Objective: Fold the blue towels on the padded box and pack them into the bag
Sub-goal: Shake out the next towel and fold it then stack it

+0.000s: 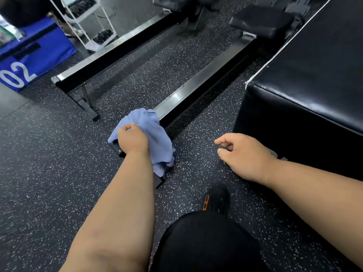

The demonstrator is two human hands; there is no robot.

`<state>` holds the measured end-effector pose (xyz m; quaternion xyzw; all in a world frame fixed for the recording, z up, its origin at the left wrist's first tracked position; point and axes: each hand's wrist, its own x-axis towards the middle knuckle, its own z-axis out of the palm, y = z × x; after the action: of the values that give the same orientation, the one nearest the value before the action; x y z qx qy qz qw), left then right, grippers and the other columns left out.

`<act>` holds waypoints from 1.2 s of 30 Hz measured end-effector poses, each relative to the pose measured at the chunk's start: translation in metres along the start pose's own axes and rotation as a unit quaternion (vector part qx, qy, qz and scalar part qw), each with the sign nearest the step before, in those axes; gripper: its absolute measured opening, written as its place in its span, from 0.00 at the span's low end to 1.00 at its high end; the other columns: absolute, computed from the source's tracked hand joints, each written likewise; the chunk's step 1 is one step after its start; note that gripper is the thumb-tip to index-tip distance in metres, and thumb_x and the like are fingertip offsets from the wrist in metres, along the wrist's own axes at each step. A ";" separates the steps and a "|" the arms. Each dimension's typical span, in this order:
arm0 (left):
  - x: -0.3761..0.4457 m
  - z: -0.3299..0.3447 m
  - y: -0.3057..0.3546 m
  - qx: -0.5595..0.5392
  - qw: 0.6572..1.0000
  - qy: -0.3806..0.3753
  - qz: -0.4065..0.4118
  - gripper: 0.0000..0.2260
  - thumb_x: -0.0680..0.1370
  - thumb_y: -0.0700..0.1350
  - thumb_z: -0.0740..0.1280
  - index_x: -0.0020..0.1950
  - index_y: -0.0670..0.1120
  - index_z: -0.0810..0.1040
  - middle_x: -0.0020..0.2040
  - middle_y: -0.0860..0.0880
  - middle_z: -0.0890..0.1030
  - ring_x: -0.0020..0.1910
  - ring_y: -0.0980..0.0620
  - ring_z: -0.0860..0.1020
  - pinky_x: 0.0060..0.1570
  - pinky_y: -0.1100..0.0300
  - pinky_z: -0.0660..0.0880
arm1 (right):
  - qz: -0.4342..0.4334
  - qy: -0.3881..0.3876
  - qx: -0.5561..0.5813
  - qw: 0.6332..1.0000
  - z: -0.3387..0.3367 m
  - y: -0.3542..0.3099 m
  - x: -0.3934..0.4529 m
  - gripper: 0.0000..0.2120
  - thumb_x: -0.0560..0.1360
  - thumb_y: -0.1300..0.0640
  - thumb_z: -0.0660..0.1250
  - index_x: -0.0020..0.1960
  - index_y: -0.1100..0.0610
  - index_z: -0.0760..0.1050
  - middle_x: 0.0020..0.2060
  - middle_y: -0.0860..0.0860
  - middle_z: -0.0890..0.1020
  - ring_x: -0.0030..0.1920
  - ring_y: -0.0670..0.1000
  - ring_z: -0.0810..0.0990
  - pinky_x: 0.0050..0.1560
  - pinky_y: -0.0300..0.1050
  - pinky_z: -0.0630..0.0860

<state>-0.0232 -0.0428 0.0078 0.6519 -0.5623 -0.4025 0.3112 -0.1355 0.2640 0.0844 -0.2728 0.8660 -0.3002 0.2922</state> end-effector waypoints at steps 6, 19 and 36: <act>-0.014 -0.021 0.010 -0.054 0.997 -0.045 0.022 0.10 0.81 0.42 0.66 0.60 0.38 0.79 0.43 0.49 0.78 0.39 0.52 0.75 0.41 0.62 0.72 | -0.004 0.015 -0.013 1.000 -0.008 -0.005 -0.024 0.13 0.81 0.47 0.66 0.65 0.40 0.79 0.61 0.38 0.79 0.55 0.40 0.79 0.44 0.31 0.67; -0.038 -0.091 0.099 -0.105 0.977 -0.004 0.188 0.11 0.79 0.42 0.71 0.40 0.53 0.75 0.43 0.51 0.81 0.41 0.55 0.77 0.47 0.60 0.78 | -0.028 0.043 0.059 0.997 -0.023 -0.021 -0.072 0.12 0.79 0.50 0.68 0.62 0.44 0.81 0.53 0.39 0.83 0.50 0.41 0.83 0.57 0.46 0.81; -0.207 -0.164 0.230 -0.340 0.883 -0.246 0.212 0.10 0.79 0.37 0.71 0.44 0.47 0.73 0.35 0.47 0.75 0.31 0.51 0.72 0.35 0.57 0.70 | -0.048 0.142 0.158 0.976 -0.073 -0.025 -0.153 0.16 0.79 0.50 0.69 0.66 0.40 0.77 0.60 0.43 0.78 0.42 0.48 0.83 0.49 0.48 0.82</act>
<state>0.0003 0.1132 0.3207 0.2518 -0.5743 -0.6406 0.4433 -0.0728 0.3731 0.2013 -0.2190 0.8265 -0.4822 0.1910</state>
